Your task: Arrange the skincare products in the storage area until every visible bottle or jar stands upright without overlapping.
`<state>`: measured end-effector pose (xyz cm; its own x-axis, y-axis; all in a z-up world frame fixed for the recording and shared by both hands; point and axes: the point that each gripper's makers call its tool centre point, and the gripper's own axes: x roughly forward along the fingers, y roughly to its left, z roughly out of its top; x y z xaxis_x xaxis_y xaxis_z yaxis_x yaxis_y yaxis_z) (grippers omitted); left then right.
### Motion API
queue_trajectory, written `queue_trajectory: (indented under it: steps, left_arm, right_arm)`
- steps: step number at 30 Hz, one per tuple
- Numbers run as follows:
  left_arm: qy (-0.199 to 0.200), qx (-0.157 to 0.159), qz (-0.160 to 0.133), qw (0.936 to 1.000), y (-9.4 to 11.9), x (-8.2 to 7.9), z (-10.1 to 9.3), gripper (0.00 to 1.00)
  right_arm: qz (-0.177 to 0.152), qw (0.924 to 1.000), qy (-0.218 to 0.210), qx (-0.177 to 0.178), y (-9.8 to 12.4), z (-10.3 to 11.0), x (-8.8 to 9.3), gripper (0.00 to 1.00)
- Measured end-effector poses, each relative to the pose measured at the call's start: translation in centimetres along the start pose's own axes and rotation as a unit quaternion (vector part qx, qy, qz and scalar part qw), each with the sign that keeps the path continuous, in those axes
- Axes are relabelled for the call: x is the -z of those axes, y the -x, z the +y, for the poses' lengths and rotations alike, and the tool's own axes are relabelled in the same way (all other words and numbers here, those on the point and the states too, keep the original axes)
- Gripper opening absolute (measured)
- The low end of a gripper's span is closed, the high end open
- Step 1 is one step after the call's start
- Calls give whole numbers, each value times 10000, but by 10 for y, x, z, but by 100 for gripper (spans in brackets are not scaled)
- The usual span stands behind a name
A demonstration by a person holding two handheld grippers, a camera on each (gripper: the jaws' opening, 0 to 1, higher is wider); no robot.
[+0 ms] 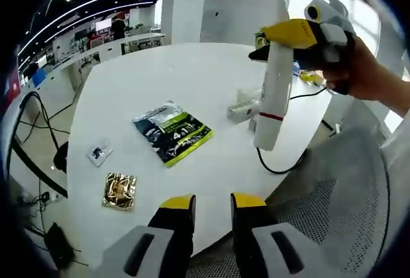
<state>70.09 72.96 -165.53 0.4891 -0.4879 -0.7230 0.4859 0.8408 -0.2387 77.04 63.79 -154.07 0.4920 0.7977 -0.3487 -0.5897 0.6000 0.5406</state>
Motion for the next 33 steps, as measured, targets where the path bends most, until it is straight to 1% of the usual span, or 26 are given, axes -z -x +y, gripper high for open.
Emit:
queue_trajectory:
  steps: [1,3,5,6,7,8,9,10,11,13,15,19,24,28,30,33]
  left_arm:
    - [-107,-108,4,9999,-1,2,4,22]
    - [-339,-219,-61,9992,-4,3,4,22]
    - [-519,-262,-51,9983,-7,4,3,22]
    - [-722,-298,-1,9969,-8,5,3,22]
    - [-849,-310,-17,9959,-8,4,2,22]
    - [-810,-226,-96,9964,-7,2,0,22]
    - [-697,-230,-117,9972,-6,1,1,22]
    - [-442,-291,-164,9985,-6,-1,7,22]
    - [-364,-337,-211,9985,-5,-3,10,22]
    - [-344,-371,-338,9981,-1,-8,12,22]
    - [-440,-382,-406,9975,-1,-9,9,22]
    - [-835,-461,-247,9951,-4,-3,7,21]
    - [-886,-551,-338,9940,-2,-7,12,20]
    - [-984,-557,-219,9933,-3,-3,12,20]
    - [-1091,-550,-186,9923,-4,-1,11,20]
    - [-1097,-502,-188,9925,-4,-2,9,20]
  right_arm:
    - [-7,10000,16,32,0,-1,0,33]
    - [51,10000,31,78,0,-4,2,33]
    - [89,9999,45,106,-1,-7,3,33]
    - [98,9999,52,111,-1,-9,2,33]
    - [102,9999,55,117,-1,-11,1,33]
    - [92,9998,64,150,-1,-14,-1,33]
    - [85,9998,74,180,-2,-16,-3,33]
    - [81,9997,75,209,-1,-19,-5,33]
    - [66,9997,70,233,-1,-20,-8,33]
    - [37,9997,66,253,-1,-23,-15,33]
    - [23,9996,84,263,-2,-26,-21,33]
    - [8,9992,194,338,-7,-34,-31,33]
    - [-25,9988,307,382,-13,-41,-46,33]
    - [-110,9981,415,445,-18,-48,-62,33]
    - [-155,9980,399,457,-18,-48,-67,33]
    - [-218,9974,486,483,-19,-47,-74,33]
